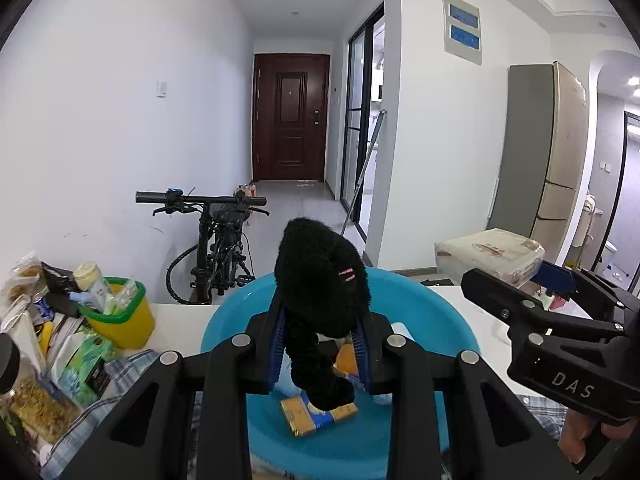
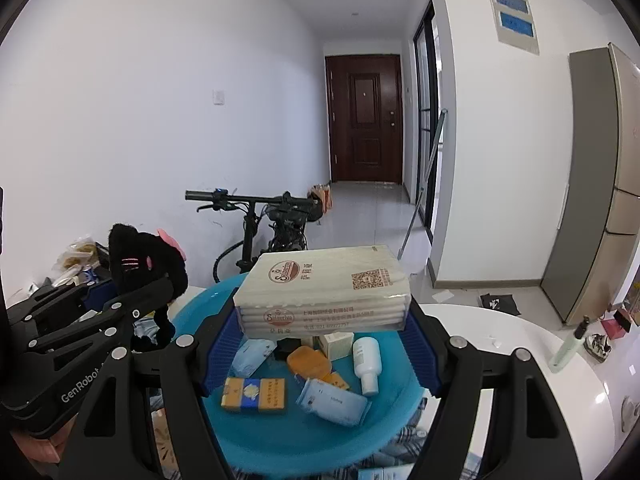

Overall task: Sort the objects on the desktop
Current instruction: 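Lower both held items into the basin and open both tools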

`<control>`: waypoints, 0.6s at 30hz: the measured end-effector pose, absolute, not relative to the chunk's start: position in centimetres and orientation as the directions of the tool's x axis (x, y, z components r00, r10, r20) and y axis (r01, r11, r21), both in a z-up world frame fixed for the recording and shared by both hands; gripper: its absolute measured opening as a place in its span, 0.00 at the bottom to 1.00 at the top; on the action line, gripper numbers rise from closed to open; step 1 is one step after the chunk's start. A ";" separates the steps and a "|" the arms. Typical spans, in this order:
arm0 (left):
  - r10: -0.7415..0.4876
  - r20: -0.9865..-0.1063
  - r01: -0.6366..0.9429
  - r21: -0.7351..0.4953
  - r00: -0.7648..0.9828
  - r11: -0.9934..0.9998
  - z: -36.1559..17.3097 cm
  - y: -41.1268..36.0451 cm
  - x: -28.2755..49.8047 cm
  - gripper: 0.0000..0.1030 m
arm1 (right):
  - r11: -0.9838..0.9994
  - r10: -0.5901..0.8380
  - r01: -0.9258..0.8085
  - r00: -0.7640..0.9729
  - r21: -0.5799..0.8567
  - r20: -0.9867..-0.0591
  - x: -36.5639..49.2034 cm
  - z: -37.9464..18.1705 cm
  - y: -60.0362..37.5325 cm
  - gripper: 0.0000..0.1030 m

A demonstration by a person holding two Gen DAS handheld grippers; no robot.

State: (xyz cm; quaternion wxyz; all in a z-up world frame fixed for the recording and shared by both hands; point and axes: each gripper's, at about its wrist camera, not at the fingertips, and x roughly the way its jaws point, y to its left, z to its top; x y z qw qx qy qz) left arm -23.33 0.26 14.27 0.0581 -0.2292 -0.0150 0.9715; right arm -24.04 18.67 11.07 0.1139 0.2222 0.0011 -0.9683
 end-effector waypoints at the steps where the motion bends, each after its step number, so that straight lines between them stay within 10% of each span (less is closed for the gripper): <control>1: 0.119 -0.448 -0.105 -0.054 -0.886 -0.993 14.0 0.3 -24.1 0.29 | -0.974 -0.219 0.219 -0.873 0.051 -0.436 -24.7 10.9 18.6 0.70; 18: 0.141 -0.441 -0.102 -0.110 -0.886 -0.989 11.3 -0.3 -32.0 0.29 | -0.981 -0.192 0.177 -0.870 0.077 -0.453 -31.8 8.8 18.6 0.70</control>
